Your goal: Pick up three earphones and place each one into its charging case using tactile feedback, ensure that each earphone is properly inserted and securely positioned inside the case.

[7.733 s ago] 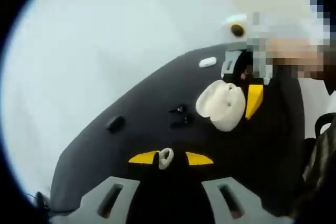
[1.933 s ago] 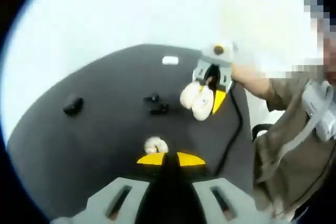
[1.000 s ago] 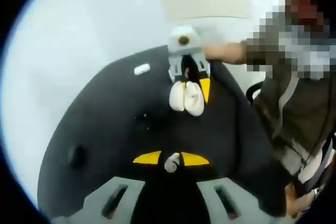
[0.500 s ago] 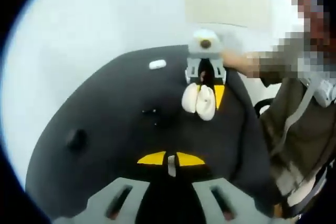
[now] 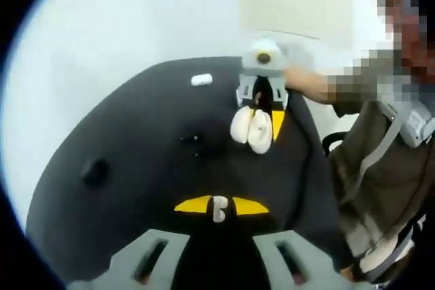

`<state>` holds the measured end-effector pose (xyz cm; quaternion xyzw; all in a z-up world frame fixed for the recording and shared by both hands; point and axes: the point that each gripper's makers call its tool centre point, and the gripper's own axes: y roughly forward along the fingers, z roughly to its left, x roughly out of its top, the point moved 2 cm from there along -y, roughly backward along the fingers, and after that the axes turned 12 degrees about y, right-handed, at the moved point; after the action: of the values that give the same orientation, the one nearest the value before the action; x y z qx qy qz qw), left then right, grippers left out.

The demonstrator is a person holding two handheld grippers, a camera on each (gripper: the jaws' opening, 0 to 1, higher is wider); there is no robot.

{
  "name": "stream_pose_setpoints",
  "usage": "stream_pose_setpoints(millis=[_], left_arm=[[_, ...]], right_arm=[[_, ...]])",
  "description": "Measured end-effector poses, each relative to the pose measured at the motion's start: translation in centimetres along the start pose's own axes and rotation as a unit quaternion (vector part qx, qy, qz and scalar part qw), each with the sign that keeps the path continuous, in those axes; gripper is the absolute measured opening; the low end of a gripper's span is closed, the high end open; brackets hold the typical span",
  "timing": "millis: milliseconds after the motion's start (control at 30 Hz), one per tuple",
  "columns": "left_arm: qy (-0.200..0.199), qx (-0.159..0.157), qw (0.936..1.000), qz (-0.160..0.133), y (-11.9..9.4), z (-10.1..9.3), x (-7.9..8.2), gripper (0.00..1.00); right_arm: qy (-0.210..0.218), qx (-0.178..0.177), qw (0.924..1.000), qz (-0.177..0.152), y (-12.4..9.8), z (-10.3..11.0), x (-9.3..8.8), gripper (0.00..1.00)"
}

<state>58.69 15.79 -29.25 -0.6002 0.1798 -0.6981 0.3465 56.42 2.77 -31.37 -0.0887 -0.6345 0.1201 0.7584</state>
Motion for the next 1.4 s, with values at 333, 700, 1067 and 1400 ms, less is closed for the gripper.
stream_pose_setpoints(millis=[333, 700, 1067, 1400], left_arm=[[-0.012, 0.019, 0.995, -0.097, -1.4, -0.3, 5.1, 0.03], [0.027, -0.056, 0.9958, -0.067, 3.0, -3.6, 9.7, 0.04], [0.015, -0.067, 0.9959, -0.059, 3.9, -3.4, 8.6, 0.04], [0.022, -0.074, 0.9955, -0.056, 4.1, -3.0, 8.2, 0.04]], right_arm=[[0.001, 0.001, 1.0, 0.0, 0.0, -0.1, 0.0, 0.22], [-0.001, -0.001, 1.0, -0.001, 0.0, 0.0, 0.0, 0.22], [-0.001, -0.001, 1.0, 0.0, 0.1, 0.0, 0.0, 0.22], [-0.002, -0.002, 1.0, 0.0, 0.3, 0.1, 0.0, 0.22]])
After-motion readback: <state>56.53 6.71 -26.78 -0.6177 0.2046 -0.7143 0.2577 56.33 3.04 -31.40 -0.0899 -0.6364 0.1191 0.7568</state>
